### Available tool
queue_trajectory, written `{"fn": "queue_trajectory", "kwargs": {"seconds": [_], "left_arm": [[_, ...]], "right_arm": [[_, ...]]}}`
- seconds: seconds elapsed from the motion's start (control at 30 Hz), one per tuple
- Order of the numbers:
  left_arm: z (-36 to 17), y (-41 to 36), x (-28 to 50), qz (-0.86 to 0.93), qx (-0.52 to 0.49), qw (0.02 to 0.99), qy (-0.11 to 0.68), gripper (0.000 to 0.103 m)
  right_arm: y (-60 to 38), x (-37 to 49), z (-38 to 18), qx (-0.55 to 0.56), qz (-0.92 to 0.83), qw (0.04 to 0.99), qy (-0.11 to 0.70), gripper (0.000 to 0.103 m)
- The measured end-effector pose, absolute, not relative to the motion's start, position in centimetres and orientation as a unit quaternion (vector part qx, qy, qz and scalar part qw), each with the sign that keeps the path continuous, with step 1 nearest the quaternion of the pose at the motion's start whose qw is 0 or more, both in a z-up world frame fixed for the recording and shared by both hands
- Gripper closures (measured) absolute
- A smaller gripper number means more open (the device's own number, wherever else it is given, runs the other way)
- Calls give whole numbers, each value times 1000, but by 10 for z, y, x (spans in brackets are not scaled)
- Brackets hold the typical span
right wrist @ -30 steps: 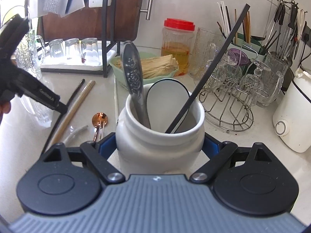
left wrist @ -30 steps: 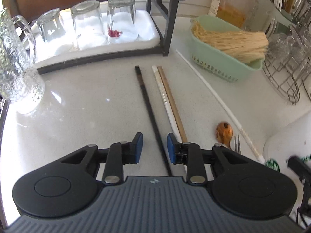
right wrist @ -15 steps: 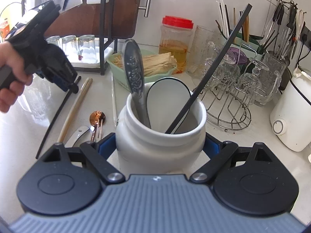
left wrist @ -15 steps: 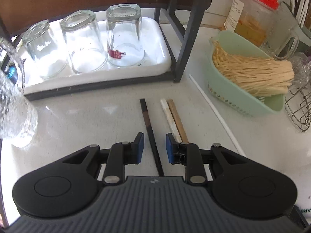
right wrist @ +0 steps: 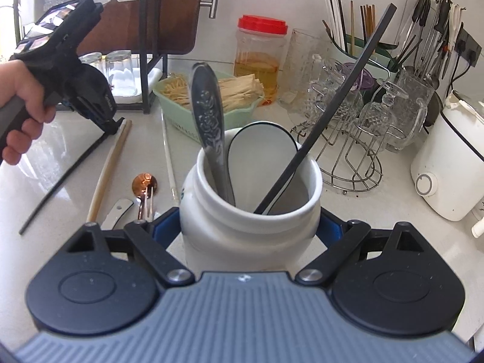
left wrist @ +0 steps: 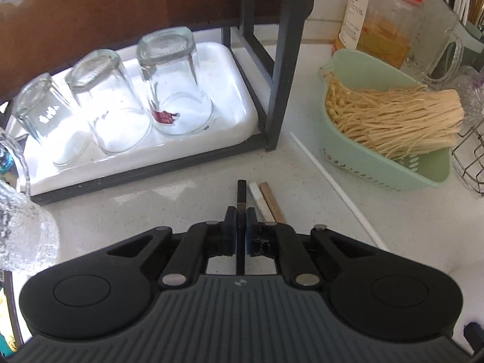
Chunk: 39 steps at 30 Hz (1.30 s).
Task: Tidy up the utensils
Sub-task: 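Lift the dark chopstick with the left gripper toward the mug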
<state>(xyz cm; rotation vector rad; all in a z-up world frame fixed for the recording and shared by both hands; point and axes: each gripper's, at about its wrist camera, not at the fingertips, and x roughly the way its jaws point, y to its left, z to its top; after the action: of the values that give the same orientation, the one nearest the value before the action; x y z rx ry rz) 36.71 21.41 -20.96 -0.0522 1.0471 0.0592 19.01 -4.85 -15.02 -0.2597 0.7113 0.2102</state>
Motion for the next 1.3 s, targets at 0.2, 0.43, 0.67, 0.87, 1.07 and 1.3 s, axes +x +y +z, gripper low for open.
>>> {"fn": "queue_trajectory", "kwargs": {"seconds": [0.2,0.43,0.67,0.87,1.07,1.3], "left_arm": [[-187,214,328,58,-55,878,471,97],[-146,202,272,73,-102,892,435,97],[-119,172,225,83,-127,904,399,97],[-102,149,204,86,-136,912,378,97],[-81,131,194,79,-134,924,348,97],[-53,118,195,68,-127,937,318,97]], "right_arm": [[-55,188,-152,-129,128,925,335,10],[-59,183,-153,-133,153,924,324,10],[-67,177,-154,-147,195,920,307,10],[-71,176,-153,-154,220,914,303,10],[-74,171,-154,-160,242,910,297,10],[-76,171,-154,-161,251,909,293,10]]}}
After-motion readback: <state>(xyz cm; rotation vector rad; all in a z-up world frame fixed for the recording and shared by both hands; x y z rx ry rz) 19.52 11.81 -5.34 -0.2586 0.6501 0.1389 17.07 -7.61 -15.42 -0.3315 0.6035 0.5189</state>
